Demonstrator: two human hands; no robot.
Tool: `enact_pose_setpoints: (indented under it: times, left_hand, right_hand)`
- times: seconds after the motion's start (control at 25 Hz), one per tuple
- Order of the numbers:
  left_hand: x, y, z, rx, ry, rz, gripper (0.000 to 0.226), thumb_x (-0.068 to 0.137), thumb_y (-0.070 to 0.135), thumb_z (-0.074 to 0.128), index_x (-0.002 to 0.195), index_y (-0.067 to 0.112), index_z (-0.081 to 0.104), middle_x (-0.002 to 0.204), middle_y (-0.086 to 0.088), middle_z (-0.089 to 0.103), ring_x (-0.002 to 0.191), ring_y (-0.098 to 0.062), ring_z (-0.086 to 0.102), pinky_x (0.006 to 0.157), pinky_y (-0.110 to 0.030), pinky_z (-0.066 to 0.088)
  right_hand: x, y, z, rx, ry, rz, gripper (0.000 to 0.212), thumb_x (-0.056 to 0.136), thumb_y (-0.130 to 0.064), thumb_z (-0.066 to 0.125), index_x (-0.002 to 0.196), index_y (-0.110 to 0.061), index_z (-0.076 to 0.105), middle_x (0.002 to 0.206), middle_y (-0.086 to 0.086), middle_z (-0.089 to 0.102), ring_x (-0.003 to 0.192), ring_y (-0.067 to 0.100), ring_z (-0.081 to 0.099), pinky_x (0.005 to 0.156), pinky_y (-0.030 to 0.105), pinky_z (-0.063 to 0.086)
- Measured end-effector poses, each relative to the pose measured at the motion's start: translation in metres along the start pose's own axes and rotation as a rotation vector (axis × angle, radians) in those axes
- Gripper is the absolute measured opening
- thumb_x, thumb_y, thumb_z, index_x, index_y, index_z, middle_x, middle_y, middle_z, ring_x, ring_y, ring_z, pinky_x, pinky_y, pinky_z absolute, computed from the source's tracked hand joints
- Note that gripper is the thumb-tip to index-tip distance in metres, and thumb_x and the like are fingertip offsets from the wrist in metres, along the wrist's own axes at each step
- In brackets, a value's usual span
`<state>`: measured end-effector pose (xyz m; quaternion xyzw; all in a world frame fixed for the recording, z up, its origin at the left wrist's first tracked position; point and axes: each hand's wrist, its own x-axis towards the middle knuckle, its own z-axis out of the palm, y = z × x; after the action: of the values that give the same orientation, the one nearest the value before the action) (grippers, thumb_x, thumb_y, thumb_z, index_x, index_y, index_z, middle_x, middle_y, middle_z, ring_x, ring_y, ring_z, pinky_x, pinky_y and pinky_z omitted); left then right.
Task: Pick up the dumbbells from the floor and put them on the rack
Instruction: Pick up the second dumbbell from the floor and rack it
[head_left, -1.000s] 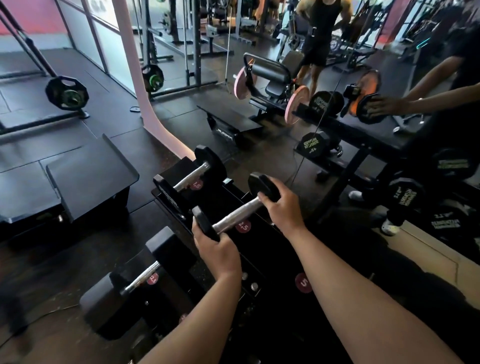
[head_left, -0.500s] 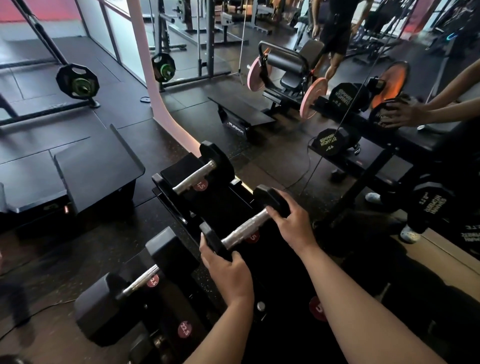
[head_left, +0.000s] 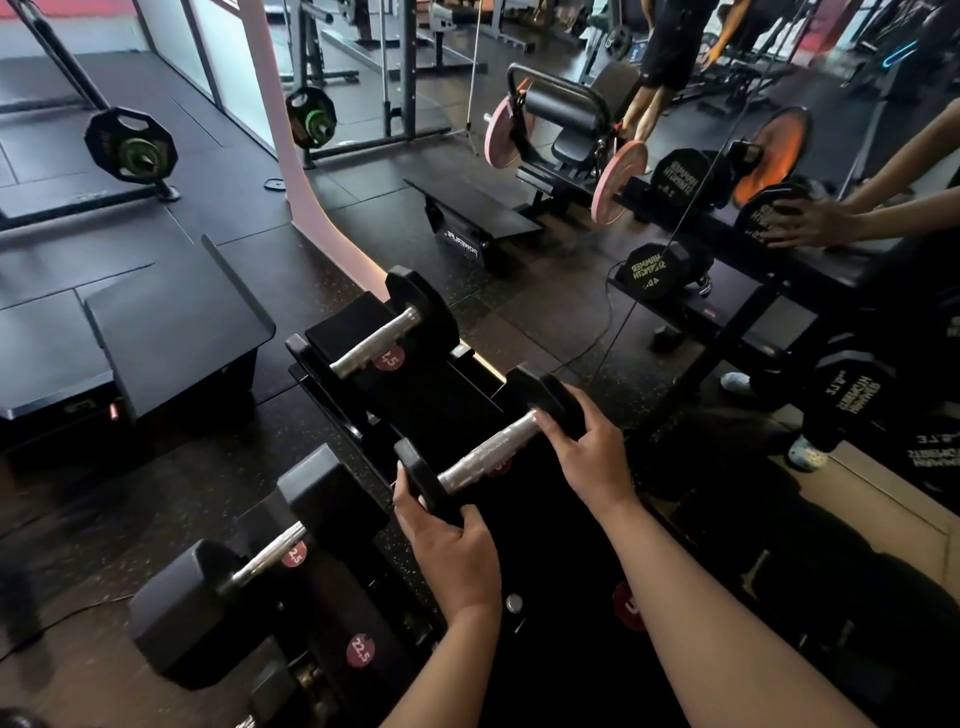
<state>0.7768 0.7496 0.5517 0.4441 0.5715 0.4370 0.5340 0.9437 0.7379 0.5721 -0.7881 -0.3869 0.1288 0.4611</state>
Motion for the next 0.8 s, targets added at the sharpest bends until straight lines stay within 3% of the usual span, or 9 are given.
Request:
enact_pose_setpoints:
  times: [0.12,0.24,0.36,0.6,0.8]
  left_hand:
    - [0.0,0.002,-0.003,-0.013,-0.031,-0.011,0.083,0.087,0.001,0.069,0.145,0.045,0.03,0.145,0.001,0.048,0.118,-0.043,0.06,0.085,-0.037,0.058]
    - [0.0,0.011,-0.007,-0.022,-0.054,-0.031,0.083,0.087,0.006,0.074,0.151,0.033,0.029,0.153,-0.003,0.042,0.136,-0.025,0.046,0.088,-0.013,0.037]
    - [0.008,0.014,-0.012,-0.019,-0.091,-0.003,0.087,0.086,0.014,0.078,0.153,0.03,0.024,0.158,-0.004,0.034,0.143,-0.025,0.039,0.101,-0.027,0.035]
    - [0.013,0.03,-0.026,0.056,-0.162,0.078,0.097,0.082,0.029,0.082,0.154,0.034,0.018,0.163,-0.004,0.021,0.15,-0.024,0.023,0.116,-0.048,0.029]
    - [0.001,0.065,-0.03,0.25,-0.215,0.323,0.095,0.081,0.041,0.079,0.156,0.028,0.022,0.162,-0.005,0.028,0.154,-0.025,0.009,0.122,-0.057,0.004]
  right_hand:
    - [0.0,-0.001,0.001,0.011,0.011,0.041,0.035,0.092,-0.038,0.07,0.125,-0.027,0.066,0.114,-0.011,0.071,0.109,0.005,0.065,0.096,0.032,0.054]
    - [-0.001,-0.007,0.001,0.012,0.028,0.04,0.033,0.09,-0.037,0.073,0.121,-0.029,0.067,0.109,-0.015,0.071,0.104,0.0,0.066,0.092,0.026,0.055]
    - [-0.006,-0.016,0.0,0.007,0.032,0.037,0.038,0.089,-0.037,0.074,0.125,-0.03,0.065,0.112,-0.018,0.068,0.105,-0.003,0.062,0.091,0.013,0.05]
    - [-0.018,-0.031,-0.006,0.029,0.039,0.075,0.067,0.086,-0.052,0.071,0.146,-0.032,0.047,0.141,-0.01,0.055,0.13,0.006,0.048,0.104,0.027,0.041]
    - [-0.043,-0.054,-0.049,0.099,0.132,0.129,0.073,0.086,-0.059,0.066,0.15,-0.039,0.037,0.15,-0.006,0.046,0.138,0.01,0.042,0.103,0.028,0.036]
